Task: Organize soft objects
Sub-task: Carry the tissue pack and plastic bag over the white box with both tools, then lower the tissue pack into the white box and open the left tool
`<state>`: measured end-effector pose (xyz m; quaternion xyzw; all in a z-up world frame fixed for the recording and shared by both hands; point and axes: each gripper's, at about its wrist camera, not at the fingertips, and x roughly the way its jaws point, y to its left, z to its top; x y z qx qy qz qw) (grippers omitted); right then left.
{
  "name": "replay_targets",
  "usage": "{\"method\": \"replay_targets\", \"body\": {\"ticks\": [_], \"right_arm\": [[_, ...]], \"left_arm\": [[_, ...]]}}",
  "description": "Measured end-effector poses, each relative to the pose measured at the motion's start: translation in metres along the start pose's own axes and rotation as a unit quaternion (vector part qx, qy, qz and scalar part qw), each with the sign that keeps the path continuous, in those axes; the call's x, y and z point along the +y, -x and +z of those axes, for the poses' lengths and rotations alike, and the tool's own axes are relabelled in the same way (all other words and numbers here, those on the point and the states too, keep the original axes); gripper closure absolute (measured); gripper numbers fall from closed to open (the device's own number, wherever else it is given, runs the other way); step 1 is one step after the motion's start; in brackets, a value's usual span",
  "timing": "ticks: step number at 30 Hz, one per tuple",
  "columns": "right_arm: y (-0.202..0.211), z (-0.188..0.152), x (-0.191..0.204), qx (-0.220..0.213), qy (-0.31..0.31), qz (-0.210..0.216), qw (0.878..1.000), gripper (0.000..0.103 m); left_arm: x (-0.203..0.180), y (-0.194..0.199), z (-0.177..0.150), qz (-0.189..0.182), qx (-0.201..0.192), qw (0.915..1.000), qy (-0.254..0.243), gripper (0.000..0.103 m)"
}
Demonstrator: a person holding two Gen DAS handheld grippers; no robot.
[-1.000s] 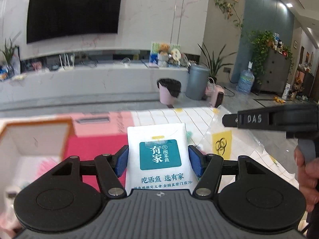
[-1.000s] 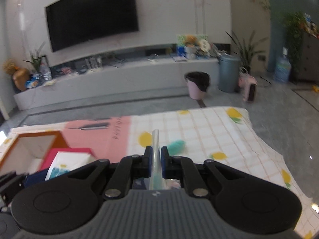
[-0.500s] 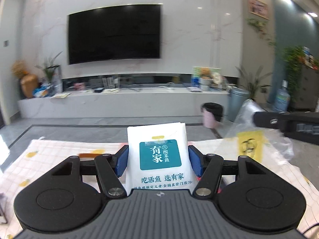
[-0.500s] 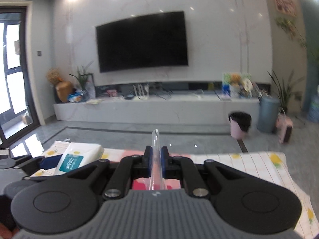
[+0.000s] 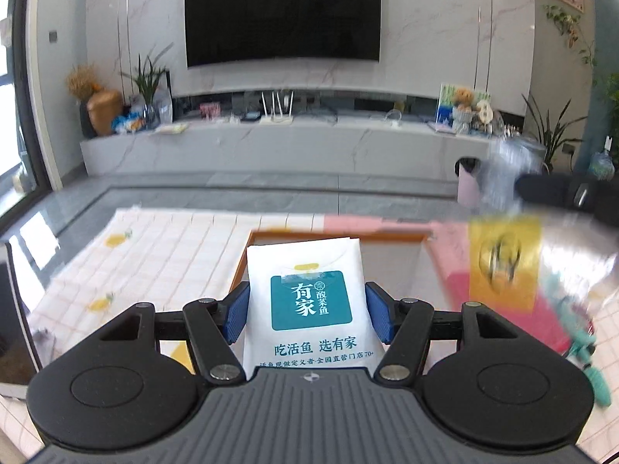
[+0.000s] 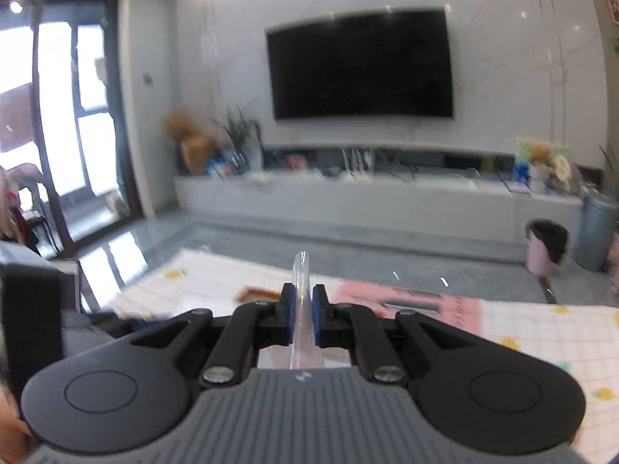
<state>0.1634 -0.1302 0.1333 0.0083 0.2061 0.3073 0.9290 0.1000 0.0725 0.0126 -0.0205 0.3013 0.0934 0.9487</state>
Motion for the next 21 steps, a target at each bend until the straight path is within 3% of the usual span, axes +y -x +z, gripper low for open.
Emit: {"method": "replay_targets", "body": {"ticks": [3, 6, 9, 12, 16, 21], "right_arm": [[-0.012, -0.018, 0.015, 0.015, 0.041, 0.025, 0.999, 0.096], [-0.028, -0.034, 0.021, 0.036, 0.025, 0.018, 0.999, 0.096], [-0.041, -0.048, 0.024, 0.069, 0.023, 0.034, 0.997, 0.096], [-0.051, -0.059, 0.028, 0.100, 0.033, 0.038, 0.994, 0.096], [-0.060, -0.067, 0.024, 0.131, 0.021, 0.052, 0.990, 0.096], [-0.062, -0.070, 0.021, 0.131, 0.000, 0.054, 0.990, 0.096]], "left_arm": [[0.016, -0.018, -0.013, 0.011, 0.037, 0.9992, 0.005, 0.031], [0.024, -0.032, -0.017, 0.003, 0.064, 0.9980, 0.006, 0.031], [0.031, -0.041, -0.022, 0.005, 0.074, 0.9971, 0.014, 0.031], [0.036, -0.053, -0.024, -0.018, 0.093, 0.9951, 0.027, 0.031], [0.033, -0.067, -0.025, -0.027, 0.116, 0.9927, 0.015, 0.031], [0.029, -0.072, -0.012, -0.018, 0.100, 0.9948, 0.000, 0.031]]}}
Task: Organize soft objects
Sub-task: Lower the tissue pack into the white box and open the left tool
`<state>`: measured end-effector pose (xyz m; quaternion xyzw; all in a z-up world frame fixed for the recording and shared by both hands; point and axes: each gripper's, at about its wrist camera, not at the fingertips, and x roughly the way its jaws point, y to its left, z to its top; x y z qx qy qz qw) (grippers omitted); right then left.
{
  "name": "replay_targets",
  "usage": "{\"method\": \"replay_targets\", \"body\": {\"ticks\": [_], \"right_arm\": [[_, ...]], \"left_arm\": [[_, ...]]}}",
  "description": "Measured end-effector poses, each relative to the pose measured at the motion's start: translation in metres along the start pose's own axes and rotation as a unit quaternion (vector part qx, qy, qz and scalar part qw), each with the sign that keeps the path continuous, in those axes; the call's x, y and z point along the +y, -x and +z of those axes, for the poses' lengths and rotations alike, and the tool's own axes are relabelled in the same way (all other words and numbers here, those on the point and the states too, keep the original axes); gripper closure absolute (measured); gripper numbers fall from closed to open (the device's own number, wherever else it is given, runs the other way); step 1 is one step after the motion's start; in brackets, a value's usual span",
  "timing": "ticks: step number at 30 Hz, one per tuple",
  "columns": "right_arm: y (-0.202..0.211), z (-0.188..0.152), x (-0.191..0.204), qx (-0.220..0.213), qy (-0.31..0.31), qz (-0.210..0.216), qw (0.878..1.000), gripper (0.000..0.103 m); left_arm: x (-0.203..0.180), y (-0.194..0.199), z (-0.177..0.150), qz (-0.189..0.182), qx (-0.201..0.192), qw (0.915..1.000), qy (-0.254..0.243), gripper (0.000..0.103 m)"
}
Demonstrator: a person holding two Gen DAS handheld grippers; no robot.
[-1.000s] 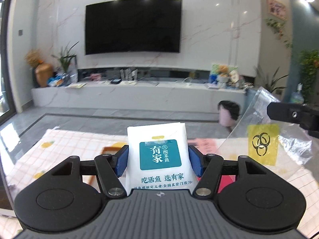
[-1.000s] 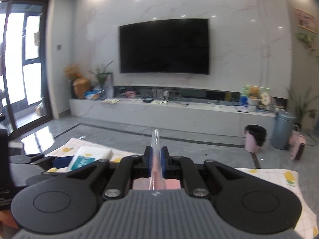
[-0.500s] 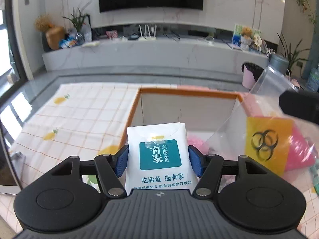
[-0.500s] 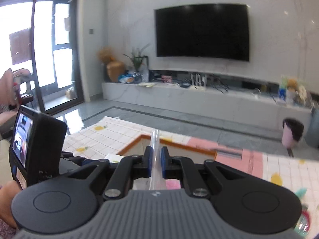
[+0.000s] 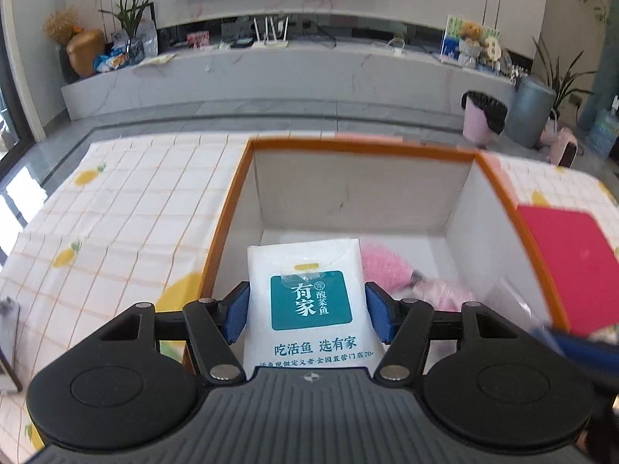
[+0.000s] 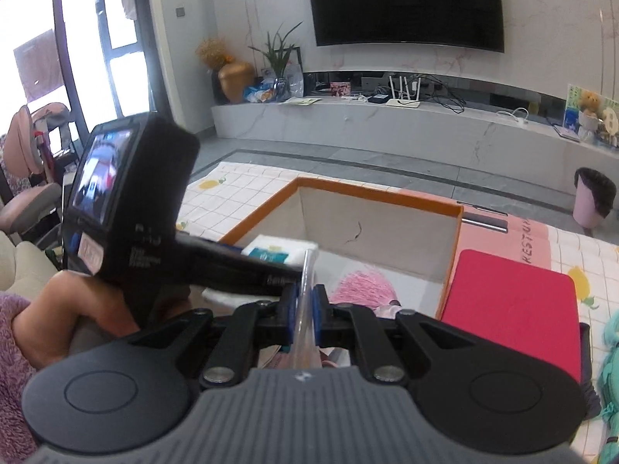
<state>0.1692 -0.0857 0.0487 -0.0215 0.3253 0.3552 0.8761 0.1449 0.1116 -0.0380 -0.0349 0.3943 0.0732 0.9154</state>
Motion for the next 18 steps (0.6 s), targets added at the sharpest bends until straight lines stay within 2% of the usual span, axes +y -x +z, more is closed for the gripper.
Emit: {"method": "replay_targets", "body": {"ticks": [4, 6, 8, 10, 11, 13, 18], "right_arm": [[0.005, 0.004, -0.009, 0.001, -0.027, 0.012, 1.000, 0.095], [0.007, 0.003, -0.008, 0.000, -0.023, 0.008, 1.000, 0.095], [0.010, 0.002, -0.009, 0.000, -0.020, 0.008, 1.000, 0.095], [0.013, 0.000, -0.009, -0.004, -0.023, 0.009, 1.000, 0.095], [0.015, 0.000, -0.008, -0.006, -0.023, 0.009, 1.000, 0.095], [0.016, -0.002, -0.007, -0.003, -0.020, 0.009, 1.000, 0.095], [0.017, 0.001, -0.007, -0.004, -0.018, 0.009, 1.000, 0.095]], "left_arm": [[-0.001, -0.002, 0.009, -0.025, -0.018, 0.9995, 0.005, 0.029], [0.000, -0.014, 0.007, -0.039, -0.008, 0.9992, 0.004, 0.026], [-0.002, -0.022, 0.005, -0.030, 0.007, 0.9995, 0.003, 0.023], [-0.004, -0.024, 0.004, -0.004, 0.003, 1.0000, -0.009, 0.021], [-0.004, -0.024, 0.005, -0.002, 0.006, 1.0000, -0.006, 0.019], [-0.002, -0.024, 0.006, -0.014, 0.007, 0.9998, 0.008, 0.016], [0.004, -0.016, 0.007, -0.034, -0.014, 0.9988, 0.033, 0.015]]}}
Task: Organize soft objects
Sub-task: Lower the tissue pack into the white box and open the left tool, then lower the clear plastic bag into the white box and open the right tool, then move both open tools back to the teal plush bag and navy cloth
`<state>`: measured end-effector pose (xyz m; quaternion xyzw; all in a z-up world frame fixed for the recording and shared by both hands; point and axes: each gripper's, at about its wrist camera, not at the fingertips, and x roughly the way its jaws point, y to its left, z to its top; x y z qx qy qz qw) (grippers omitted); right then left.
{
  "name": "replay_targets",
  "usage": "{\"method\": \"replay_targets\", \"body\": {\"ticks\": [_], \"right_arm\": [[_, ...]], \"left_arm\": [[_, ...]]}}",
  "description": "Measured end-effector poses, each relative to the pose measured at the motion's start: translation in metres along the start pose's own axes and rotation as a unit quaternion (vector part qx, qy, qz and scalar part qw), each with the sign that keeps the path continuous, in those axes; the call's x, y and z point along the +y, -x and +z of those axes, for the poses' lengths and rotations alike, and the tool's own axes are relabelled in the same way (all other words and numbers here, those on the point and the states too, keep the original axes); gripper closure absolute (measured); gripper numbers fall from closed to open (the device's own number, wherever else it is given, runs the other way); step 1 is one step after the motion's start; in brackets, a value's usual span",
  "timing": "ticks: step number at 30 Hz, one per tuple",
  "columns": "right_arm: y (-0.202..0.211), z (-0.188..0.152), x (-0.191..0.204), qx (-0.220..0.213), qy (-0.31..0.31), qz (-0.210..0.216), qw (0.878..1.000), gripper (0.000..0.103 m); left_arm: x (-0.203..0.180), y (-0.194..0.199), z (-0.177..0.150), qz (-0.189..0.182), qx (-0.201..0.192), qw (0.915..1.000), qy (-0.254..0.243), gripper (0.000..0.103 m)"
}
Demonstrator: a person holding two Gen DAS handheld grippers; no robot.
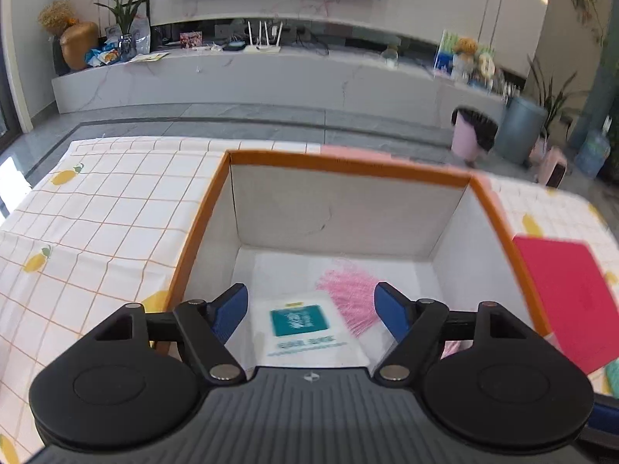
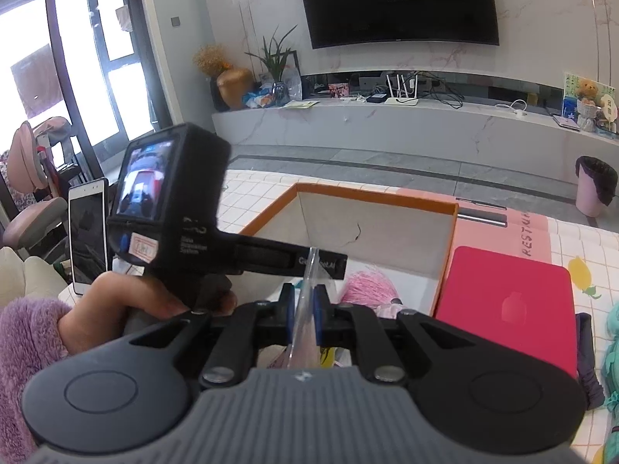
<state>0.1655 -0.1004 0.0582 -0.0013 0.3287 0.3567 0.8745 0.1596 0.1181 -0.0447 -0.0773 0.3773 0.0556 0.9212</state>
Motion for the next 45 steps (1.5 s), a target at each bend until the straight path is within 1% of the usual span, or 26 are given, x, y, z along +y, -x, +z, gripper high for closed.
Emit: {"method": "replay_targets", "body": {"ticks": [3, 6, 9, 10, 12, 14, 15, 17, 22, 24, 27, 29, 31, 33, 34, 36, 38, 40, 41, 43, 44, 45], "right_arm": [[0.003, 0.002, -0.002, -0.007, -0.008, 0.008, 1.000, 0.095], [0.004, 0.002, -0.007, -0.009, -0.034, 0.049, 0.998, 0.095], [0.002, 0.001, -0.009, -0.010, -0.058, 0.087, 0.994, 0.095], [0.002, 0.000, -0.008, -0.012, -0.061, 0.101, 0.993, 0.095], [0.003, 0.000, -0.007, -0.019, -0.068, 0.127, 0.989, 0.091], [0.000, -0.001, -0.005, -0.013, -0.069, 0.137, 0.988, 0.091], [-0.002, -0.002, -0.004, -0.005, -0.064, 0.134, 0.989, 0.091], [-0.010, -0.005, -0.003, 0.016, -0.054, 0.109, 0.992, 0.091], [-0.032, -0.017, -0.008, 0.089, -0.041, 0.032, 0.995, 0.091], [-0.038, -0.019, -0.007, 0.105, -0.022, 0.003, 0.994, 0.091], [-0.044, -0.023, -0.006, 0.124, -0.002, -0.007, 0.992, 0.091], [-0.044, -0.027, -0.004, 0.128, 0.019, -0.026, 0.991, 0.090], [-0.043, -0.027, 0.002, 0.128, 0.050, -0.057, 0.989, 0.084], [-0.041, -0.027, 0.005, 0.123, 0.070, -0.076, 0.987, 0.067], [-0.040, -0.027, 0.007, 0.121, 0.075, -0.076, 0.987, 0.064], [-0.036, -0.026, 0.010, 0.119, 0.081, -0.070, 0.987, 0.056], [-0.033, -0.024, 0.012, 0.117, 0.087, -0.068, 0.987, 0.051], [-0.031, -0.023, 0.013, 0.116, 0.092, -0.064, 0.987, 0.050], [-0.029, -0.022, 0.013, 0.117, 0.087, -0.057, 0.988, 0.049], [-0.026, -0.019, 0.010, 0.115, 0.071, -0.038, 0.990, 0.042], [-0.024, -0.018, 0.011, 0.113, 0.066, -0.033, 0.991, 0.038], [-0.023, -0.016, 0.011, 0.109, 0.064, -0.031, 0.991, 0.035]], "left_arm": [[0.009, 0.012, 0.004, -0.017, -0.018, 0.9992, 0.031, 0.015], [0.020, 0.028, 0.002, -0.019, -0.034, 0.9981, 0.049, 0.013], [0.034, 0.040, -0.008, -0.024, -0.041, 0.9967, 0.066, 0.013], [0.039, 0.044, -0.010, -0.033, -0.047, 0.9954, 0.077, 0.013], [0.047, 0.051, -0.009, -0.053, -0.062, 0.9921, 0.096, 0.012], [0.051, 0.055, -0.004, -0.066, -0.070, 0.9888, 0.114, 0.006], [0.054, 0.056, -0.003, -0.072, -0.075, 0.9865, 0.126, 0.005], [0.058, 0.056, -0.002, -0.074, -0.077, 0.9828, 0.151, 0.005], [0.064, 0.045, 0.000, -0.034, -0.044, 0.9860, 0.157, 0.004], [0.067, 0.043, 0.001, -0.034, -0.039, 0.9857, 0.160, 0.004], [0.068, 0.042, 0.001, -0.047, -0.036, 0.9867, 0.151, 0.004], [0.065, 0.041, -0.002, -0.050, -0.037, 0.9882, 0.140, 0.004], [0.060, 0.041, -0.005, -0.044, -0.036, 0.9908, 0.123, 0.004], [0.054, 0.041, -0.005, -0.038, -0.035, 0.9933, 0.103, 0.004], [0.052, 0.041, -0.006, -0.034, -0.036, 0.9943, 0.095, 0.004], [0.048, 0.040, -0.006, -0.028, -0.036, 0.9956, 0.083, 0.004], [0.047, 0.040, -0.007, -0.025, -0.036, 0.9959, 0.080, 0.004], [0.047, 0.040, -0.007, -0.025, -0.035, 0.9960, 0.078, 0.004], [0.047, 0.040, -0.007, -0.026, -0.034, 0.9960, 0.079, 0.004], [0.047, 0.040, -0.007, -0.026, -0.032, 0.9961, 0.078, 0.004], [0.047, 0.040, -0.006, -0.026, -0.032, 0.9962, 0.077, 0.004], [0.047, 0.040, -0.006, -0.025, -0.032, 0.9963, 0.075, 0.004]]}}
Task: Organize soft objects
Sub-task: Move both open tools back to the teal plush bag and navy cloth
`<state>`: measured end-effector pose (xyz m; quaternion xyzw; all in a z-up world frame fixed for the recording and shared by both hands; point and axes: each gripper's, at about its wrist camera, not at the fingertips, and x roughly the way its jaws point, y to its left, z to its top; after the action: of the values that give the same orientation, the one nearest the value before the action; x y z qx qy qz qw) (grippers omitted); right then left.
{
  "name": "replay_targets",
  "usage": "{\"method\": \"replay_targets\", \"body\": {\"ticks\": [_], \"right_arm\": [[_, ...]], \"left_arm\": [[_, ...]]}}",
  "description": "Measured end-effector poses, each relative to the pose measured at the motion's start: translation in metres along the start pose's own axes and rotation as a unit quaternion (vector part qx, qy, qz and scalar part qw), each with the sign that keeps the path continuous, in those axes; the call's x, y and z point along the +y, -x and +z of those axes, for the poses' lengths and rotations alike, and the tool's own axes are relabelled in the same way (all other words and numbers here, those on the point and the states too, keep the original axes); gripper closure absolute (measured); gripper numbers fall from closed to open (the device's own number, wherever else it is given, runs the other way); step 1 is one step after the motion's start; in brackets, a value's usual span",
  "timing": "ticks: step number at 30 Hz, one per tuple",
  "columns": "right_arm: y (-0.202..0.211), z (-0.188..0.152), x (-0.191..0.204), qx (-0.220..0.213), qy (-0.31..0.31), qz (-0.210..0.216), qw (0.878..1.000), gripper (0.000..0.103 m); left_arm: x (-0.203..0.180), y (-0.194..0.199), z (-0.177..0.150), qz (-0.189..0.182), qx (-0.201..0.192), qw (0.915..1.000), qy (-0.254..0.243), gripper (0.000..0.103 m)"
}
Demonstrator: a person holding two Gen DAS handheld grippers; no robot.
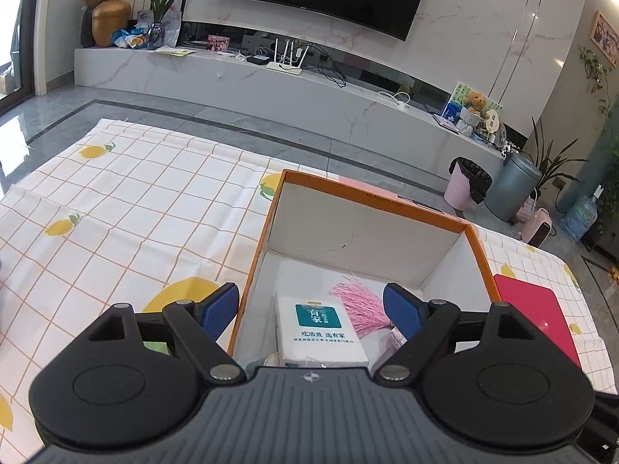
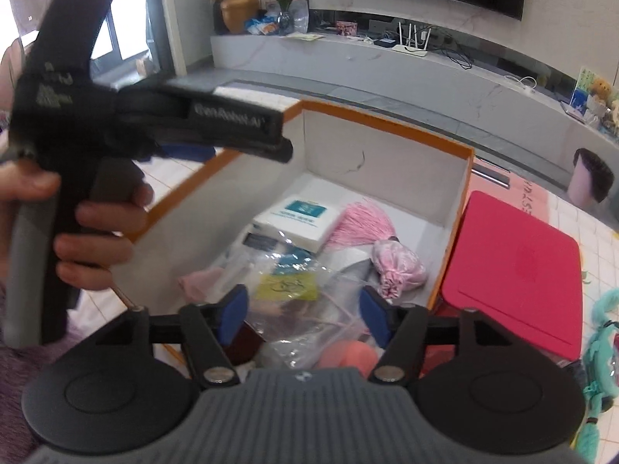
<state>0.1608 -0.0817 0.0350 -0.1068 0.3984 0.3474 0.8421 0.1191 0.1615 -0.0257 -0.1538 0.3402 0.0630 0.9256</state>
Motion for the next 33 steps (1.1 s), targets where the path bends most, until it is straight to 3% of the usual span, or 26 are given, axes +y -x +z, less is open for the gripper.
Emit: {"method": "replay_targets", "body": {"ticks": [5, 11, 15, 18, 22, 25, 29, 33], "right_arm": [[0.005, 0.002, 0.000, -0.013, 0.000, -0.004, 1.000, 0.031], [0.011, 0.002, -0.005, -0.018, -0.011, -0.003, 1.000, 0.031], [0.023, 0.002, -0.012, -0.034, -0.016, -0.008, 0.999, 0.023], [0.040, 0.005, -0.021, -0.053, -0.017, -0.022, 0.998, 0.022], [0.072, 0.009, -0.044, -0.099, -0.031, -0.072, 0.992, 0.017], [0.095, 0.007, -0.065, -0.128, -0.042, -0.145, 0.980, 0.015], [0.117, -0.001, -0.101, -0.138, -0.067, -0.221, 0.963, 0.015], [0.127, -0.008, -0.137, -0.129, -0.106, -0.262, 0.950, 0.012]], "left_arm": [[-0.006, -0.001, -0.003, 0.011, -0.002, 0.9997, -0.024, 0.004], [-0.007, 0.000, -0.002, 0.017, 0.000, 0.9997, -0.017, 0.004], [-0.010, 0.003, 0.000, 0.028, 0.002, 0.9994, -0.019, 0.004], [-0.014, 0.010, 0.000, 0.032, -0.001, 0.9991, -0.027, 0.004], [-0.023, 0.024, 0.003, 0.042, -0.013, 0.9982, -0.040, 0.004], [-0.034, 0.035, 0.003, 0.033, -0.018, 0.9982, -0.048, 0.004], [-0.057, 0.049, 0.004, 0.017, -0.031, 0.9974, -0.062, 0.004], [-0.087, 0.058, 0.002, -0.007, -0.039, 0.9948, -0.094, 0.004]]}}
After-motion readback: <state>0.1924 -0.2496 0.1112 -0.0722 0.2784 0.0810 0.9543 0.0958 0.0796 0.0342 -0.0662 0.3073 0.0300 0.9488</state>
